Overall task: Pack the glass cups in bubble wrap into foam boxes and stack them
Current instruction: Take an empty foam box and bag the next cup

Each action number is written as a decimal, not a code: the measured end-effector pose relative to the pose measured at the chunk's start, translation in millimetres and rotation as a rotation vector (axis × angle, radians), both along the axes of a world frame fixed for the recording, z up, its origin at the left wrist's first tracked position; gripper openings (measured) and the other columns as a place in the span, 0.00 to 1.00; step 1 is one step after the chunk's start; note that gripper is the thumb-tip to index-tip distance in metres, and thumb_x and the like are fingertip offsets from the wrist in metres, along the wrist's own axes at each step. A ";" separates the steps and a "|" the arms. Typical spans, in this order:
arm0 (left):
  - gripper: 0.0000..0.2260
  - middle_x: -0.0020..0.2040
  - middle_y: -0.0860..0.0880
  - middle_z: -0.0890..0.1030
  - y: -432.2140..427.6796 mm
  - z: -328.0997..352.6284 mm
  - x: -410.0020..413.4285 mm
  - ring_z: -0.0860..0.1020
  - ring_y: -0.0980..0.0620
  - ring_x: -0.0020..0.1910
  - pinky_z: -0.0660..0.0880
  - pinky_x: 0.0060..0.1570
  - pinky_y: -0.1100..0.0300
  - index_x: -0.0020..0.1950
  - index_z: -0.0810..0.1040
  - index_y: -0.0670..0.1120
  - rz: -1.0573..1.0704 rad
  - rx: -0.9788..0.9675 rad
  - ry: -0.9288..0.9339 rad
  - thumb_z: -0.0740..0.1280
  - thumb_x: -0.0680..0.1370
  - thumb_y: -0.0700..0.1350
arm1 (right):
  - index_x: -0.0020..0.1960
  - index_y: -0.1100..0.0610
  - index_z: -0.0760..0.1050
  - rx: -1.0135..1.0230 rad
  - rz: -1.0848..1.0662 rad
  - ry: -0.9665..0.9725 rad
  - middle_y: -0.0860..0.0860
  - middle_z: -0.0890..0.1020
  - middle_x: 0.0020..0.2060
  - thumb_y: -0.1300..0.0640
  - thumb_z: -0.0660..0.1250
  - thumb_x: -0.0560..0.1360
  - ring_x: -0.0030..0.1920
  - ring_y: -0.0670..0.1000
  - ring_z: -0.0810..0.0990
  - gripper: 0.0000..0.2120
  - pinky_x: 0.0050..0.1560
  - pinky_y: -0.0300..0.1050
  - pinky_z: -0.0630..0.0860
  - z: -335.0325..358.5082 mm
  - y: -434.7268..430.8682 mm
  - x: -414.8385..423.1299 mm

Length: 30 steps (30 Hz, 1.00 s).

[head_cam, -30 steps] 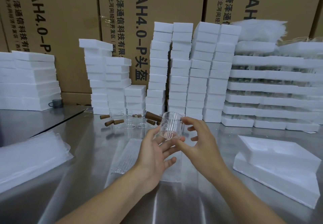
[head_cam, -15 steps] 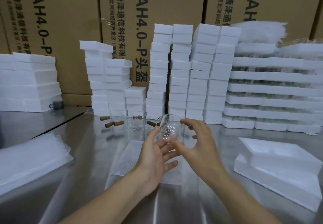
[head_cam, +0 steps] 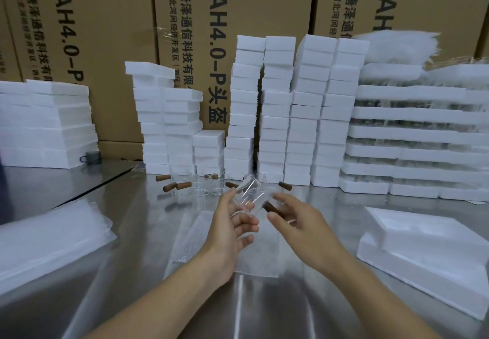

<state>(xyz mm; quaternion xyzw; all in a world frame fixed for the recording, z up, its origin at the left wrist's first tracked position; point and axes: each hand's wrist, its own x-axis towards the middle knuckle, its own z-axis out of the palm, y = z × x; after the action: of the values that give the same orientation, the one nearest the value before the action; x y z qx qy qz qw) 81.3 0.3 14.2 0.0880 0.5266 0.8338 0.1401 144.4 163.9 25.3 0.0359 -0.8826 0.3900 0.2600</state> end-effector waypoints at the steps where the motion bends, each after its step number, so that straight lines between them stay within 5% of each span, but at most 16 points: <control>1: 0.27 0.35 0.47 0.80 -1.1 -0.2 -2.5 0.79 0.53 0.32 0.73 0.41 0.55 0.56 0.86 0.44 0.005 -0.006 0.011 0.65 0.80 0.67 | 0.59 0.37 0.79 0.006 0.011 -0.019 0.40 0.86 0.45 0.48 0.68 0.82 0.51 0.38 0.83 0.08 0.55 0.40 0.77 0.6 -0.7 0.2; 3: 0.29 0.37 0.47 0.81 -2.4 0.0 -6.3 0.79 0.53 0.33 0.73 0.42 0.55 0.56 0.88 0.46 -0.007 -0.048 0.050 0.64 0.80 0.70 | 0.48 0.42 0.82 0.015 0.051 -0.051 0.43 0.86 0.41 0.48 0.65 0.83 0.46 0.42 0.84 0.08 0.50 0.39 0.78 1.3 -2.4 0.0; 7: 0.25 0.46 0.49 0.86 1.3 -1.1 -8.7 0.82 0.58 0.38 0.74 0.43 0.58 0.57 0.84 0.54 0.117 -0.276 0.272 0.56 0.84 0.70 | 0.44 0.51 0.83 -0.201 -0.016 -0.029 0.48 0.86 0.37 0.49 0.64 0.84 0.37 0.44 0.84 0.14 0.41 0.33 0.74 4.0 -1.0 -3.0; 9: 0.15 0.49 0.54 0.83 -1.8 -6.9 -9.9 0.79 0.62 0.39 0.74 0.42 0.62 0.56 0.80 0.60 0.197 -0.574 0.546 0.63 0.83 0.68 | 0.46 0.55 0.83 -0.368 -0.081 -0.021 0.49 0.86 0.36 0.49 0.63 0.85 0.34 0.45 0.83 0.15 0.39 0.37 0.73 6.6 3.0 -4.0; 11: 0.17 0.49 0.59 0.79 -6.7 -16.1 -12.2 0.78 0.63 0.44 0.73 0.44 0.60 0.58 0.78 0.63 0.175 -1.051 0.832 0.66 0.78 0.71 | 0.48 0.57 0.84 -0.527 -0.122 -0.026 0.50 0.86 0.38 0.50 0.63 0.85 0.33 0.46 0.82 0.15 0.40 0.39 0.72 8.0 7.7 -4.4; 13: 0.18 0.50 0.61 0.78 -8.4 -22.9 -13.4 0.77 0.60 0.49 0.73 0.47 0.57 0.59 0.80 0.62 0.117 -1.309 0.949 0.67 0.76 0.71 | 0.48 0.58 0.83 -0.647 -0.153 -0.046 0.51 0.86 0.38 0.50 0.64 0.85 0.32 0.45 0.81 0.15 0.39 0.39 0.73 8.7 10.7 -3.2; 17: 0.05 0.46 0.60 0.81 -6.0 -22.2 -19.0 0.79 0.58 0.47 0.73 0.42 0.60 0.49 0.84 0.59 0.171 -1.300 0.905 0.70 0.79 0.58 | 0.47 0.56 0.82 -0.766 -0.165 -0.106 0.49 0.85 0.36 0.52 0.64 0.85 0.29 0.44 0.80 0.13 0.38 0.41 0.71 10.8 11.2 -1.6; 20: 0.05 0.43 0.63 0.82 -8.4 -21.4 -25.4 0.80 0.60 0.43 0.70 0.37 0.63 0.45 0.83 0.60 0.263 -1.233 0.820 0.69 0.80 0.55 | 0.48 0.57 0.82 -0.747 -0.162 -0.125 0.48 0.85 0.34 0.52 0.65 0.84 0.30 0.45 0.79 0.13 0.40 0.43 0.70 12.0 9.8 -1.6; 26: 0.09 0.41 0.65 0.84 -12.0 -14.5 -35.3 0.81 0.62 0.41 0.79 0.47 0.57 0.40 0.85 0.61 0.406 -0.875 0.577 0.71 0.81 0.56 | 0.49 0.60 0.83 -0.592 -0.112 -0.218 0.47 0.83 0.32 0.52 0.65 0.84 0.31 0.45 0.79 0.14 0.38 0.41 0.71 9.4 3.6 -1.0; 30: 0.08 0.45 0.61 0.86 -13.8 -10.8 -37.2 0.82 0.58 0.46 0.81 0.56 0.51 0.44 0.86 0.59 0.465 -0.677 0.486 0.72 0.82 0.54 | 0.46 0.62 0.83 -0.476 -0.080 -0.290 0.51 0.82 0.33 0.53 0.66 0.84 0.28 0.46 0.78 0.15 0.30 0.30 0.69 8.9 -0.5 -0.2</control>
<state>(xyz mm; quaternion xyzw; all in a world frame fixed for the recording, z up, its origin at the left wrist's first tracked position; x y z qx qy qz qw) 44.1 -13.4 3.4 0.1098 0.7918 0.5800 -0.1566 144.2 163.5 34.3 -0.1172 -0.7948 0.5770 0.1473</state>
